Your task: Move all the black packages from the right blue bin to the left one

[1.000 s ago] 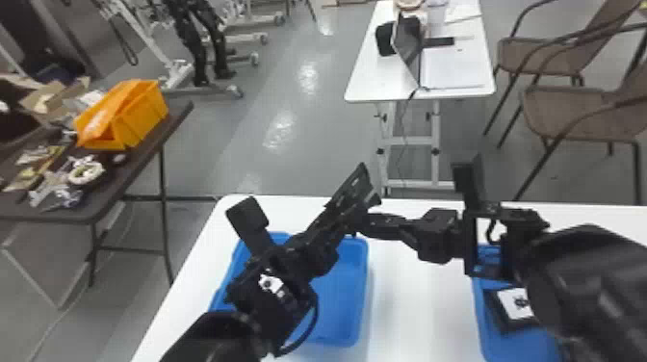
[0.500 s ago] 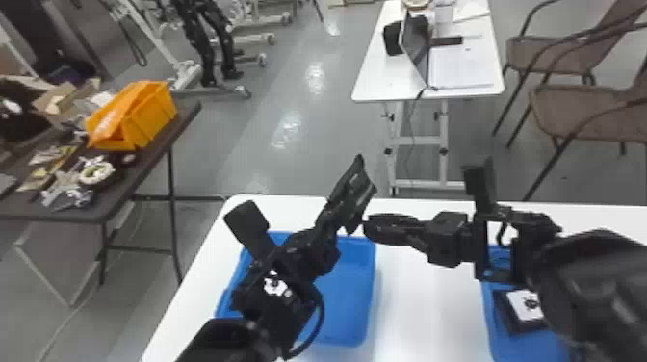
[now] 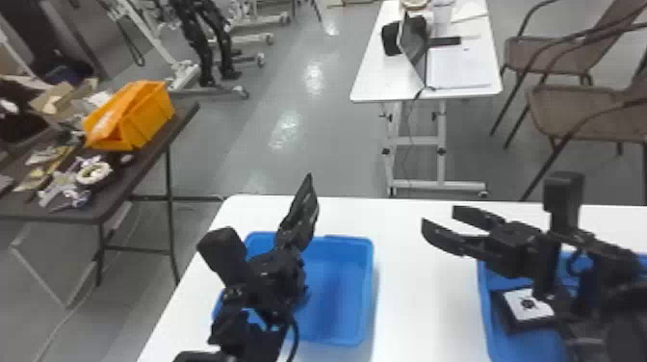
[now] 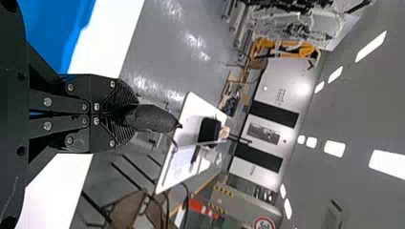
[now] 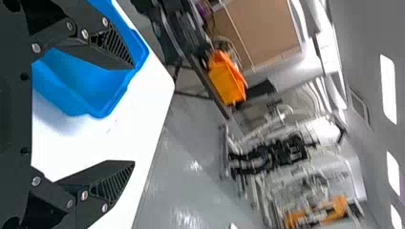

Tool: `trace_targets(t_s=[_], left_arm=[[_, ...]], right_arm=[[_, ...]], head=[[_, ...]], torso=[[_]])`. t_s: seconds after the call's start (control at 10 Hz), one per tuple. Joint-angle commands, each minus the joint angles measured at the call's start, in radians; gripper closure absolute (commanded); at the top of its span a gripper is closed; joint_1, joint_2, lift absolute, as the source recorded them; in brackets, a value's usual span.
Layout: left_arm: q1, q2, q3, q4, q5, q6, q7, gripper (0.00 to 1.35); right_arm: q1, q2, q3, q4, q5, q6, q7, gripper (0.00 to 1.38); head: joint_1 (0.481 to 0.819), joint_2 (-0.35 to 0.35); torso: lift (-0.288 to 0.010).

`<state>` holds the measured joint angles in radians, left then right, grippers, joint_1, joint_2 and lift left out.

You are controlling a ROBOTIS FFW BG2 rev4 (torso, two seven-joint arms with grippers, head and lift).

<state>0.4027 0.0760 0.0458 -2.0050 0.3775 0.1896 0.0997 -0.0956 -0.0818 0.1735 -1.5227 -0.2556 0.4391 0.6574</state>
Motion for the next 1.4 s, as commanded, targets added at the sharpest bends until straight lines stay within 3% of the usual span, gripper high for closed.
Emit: trace_targets(t_s=[0.0, 0.2, 0.4, 0.5, 0.6, 0.7, 0.9, 1.1, 1.3], left_arm=[[0.053, -0.015, 0.006, -0.001, -0.104, -0.021, 0.035, 1.22], [0.094, -0.051, 0.026, 0.002, -0.236, 0.034, 0.046, 1.22], [0.099, -0.038, 0.032, 0.008, -0.267, 0.142, 0.046, 1.2], [0.1, -0.022, 0.04, 0.009, -0.235, 0.163, 0.023, 0.78], [0.093, -0.002, 0.054, 0.026, -0.181, 0.126, -0.032, 0.2], [0.088, 0.008, 0.051, 0.037, -0.13, 0.073, -0.032, 0.0], [0.091, -0.015, 0.048, 0.048, -0.078, -0.053, -0.032, 0.18], [0.082, -0.03, 0.039, 0.043, -0.04, -0.122, -0.032, 0.2], [0.074, -0.025, 0.028, 0.042, -0.019, -0.144, -0.032, 0.2]], right_arm=[[0.125, 0.033, -0.129, -0.082, 0.029, -0.007, -0.009, 0.21], [0.218, 0.047, -0.206, -0.151, 0.039, -0.003, -0.048, 0.22], [0.26, 0.047, -0.221, -0.195, 0.039, 0.009, -0.096, 0.22], [0.281, 0.05, -0.224, -0.214, 0.035, 0.01, -0.121, 0.22], [0.3, 0.054, -0.229, -0.232, 0.033, 0.013, -0.144, 0.22], [0.309, 0.056, -0.236, -0.24, 0.035, 0.018, -0.148, 0.22], [0.329, 0.057, -0.258, -0.258, 0.07, 0.032, -0.154, 0.22], [0.358, 0.062, -0.302, -0.269, 0.093, 0.032, -0.179, 0.22], [0.358, 0.062, -0.341, -0.249, 0.113, 0.035, -0.179, 0.22]], head=[[0.695, 0.274], [0.695, 0.236], [0.695, 0.211], [0.695, 0.208], [0.695, 0.205], [0.695, 0.194], [0.695, 0.187], [0.695, 0.164], [0.695, 0.119]], torso=[[-0.04], [-0.04], [-0.04], [-0.04], [-0.04], [-0.04], [-0.04], [-0.04], [-0.04]])
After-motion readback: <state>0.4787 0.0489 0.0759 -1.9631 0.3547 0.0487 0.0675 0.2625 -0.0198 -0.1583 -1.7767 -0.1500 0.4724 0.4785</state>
